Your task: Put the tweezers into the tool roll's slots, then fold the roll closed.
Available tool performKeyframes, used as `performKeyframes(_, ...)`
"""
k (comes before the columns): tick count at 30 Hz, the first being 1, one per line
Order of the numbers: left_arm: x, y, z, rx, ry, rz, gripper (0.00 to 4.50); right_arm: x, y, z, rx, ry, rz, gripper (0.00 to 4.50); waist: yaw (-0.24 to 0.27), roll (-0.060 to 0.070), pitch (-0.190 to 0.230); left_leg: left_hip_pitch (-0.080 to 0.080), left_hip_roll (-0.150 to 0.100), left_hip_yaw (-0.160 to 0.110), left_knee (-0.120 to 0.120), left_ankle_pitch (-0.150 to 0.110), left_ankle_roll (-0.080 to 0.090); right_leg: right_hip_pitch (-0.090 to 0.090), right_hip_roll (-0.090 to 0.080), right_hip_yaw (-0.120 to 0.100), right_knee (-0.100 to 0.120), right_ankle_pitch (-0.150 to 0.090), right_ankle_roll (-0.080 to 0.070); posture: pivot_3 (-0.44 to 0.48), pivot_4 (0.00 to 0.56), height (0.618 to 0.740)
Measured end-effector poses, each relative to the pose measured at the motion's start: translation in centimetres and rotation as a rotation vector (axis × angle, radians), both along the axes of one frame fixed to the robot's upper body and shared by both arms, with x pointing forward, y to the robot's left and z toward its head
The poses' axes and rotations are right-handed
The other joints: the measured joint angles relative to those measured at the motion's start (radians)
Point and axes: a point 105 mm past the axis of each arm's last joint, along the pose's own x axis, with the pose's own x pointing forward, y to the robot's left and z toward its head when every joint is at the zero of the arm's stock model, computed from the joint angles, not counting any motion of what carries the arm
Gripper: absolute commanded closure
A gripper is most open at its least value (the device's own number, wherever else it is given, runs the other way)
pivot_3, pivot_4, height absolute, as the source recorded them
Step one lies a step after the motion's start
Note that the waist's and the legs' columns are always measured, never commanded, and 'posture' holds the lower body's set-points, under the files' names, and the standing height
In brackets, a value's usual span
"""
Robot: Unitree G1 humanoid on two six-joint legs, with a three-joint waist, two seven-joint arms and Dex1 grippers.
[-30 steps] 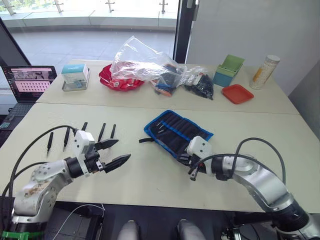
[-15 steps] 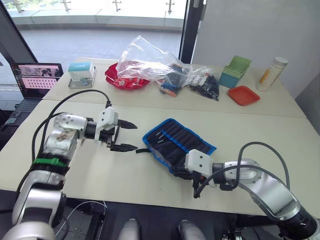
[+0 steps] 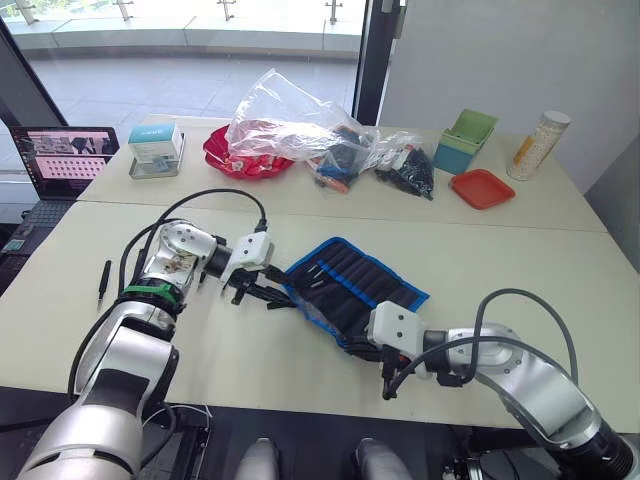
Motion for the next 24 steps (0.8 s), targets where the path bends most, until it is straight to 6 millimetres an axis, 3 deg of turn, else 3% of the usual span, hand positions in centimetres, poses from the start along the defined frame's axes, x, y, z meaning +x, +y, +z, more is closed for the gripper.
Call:
performKeyframes(1,0.0,-0.1,0.0,-0.002,0.002,-0.003,4.47,0.0,0.0,0.0,0.000,-0.001,-0.002,4.50,0.000,0.000,0.000,0.000,0.000,0.000,0.000,0.000,0.000,0.000,0.000,0.000,0.000,0.000,0.000,0.000,0.150,0.723)
performKeyframes(18,-0.7,1.9,-1.6,0.140,-0.161,-0.109,4.47,-0.8,1.2,0.0,0.053,0.089,-0.019,4.50,-0.002,0.000,0.000,0.000,-0.001,-0.002,0.002,0.000,0.000,0.000,0.000,-0.001,0.004,0.000,0.000,0.000,0.150,0.723)
performKeyframes(24,-0.7,2.2,-1.6,0.143,-0.194,-0.117,4.50,-1.2,1.0,-0.3,0.058,0.188,-0.036,2.59,-0.002,0.000,0.000,0.000,-0.001,-0.003,0.004,0.000,0.000,0.000,0.000,-0.002,0.005,0.000,0.000,0.000,0.150,0.723)
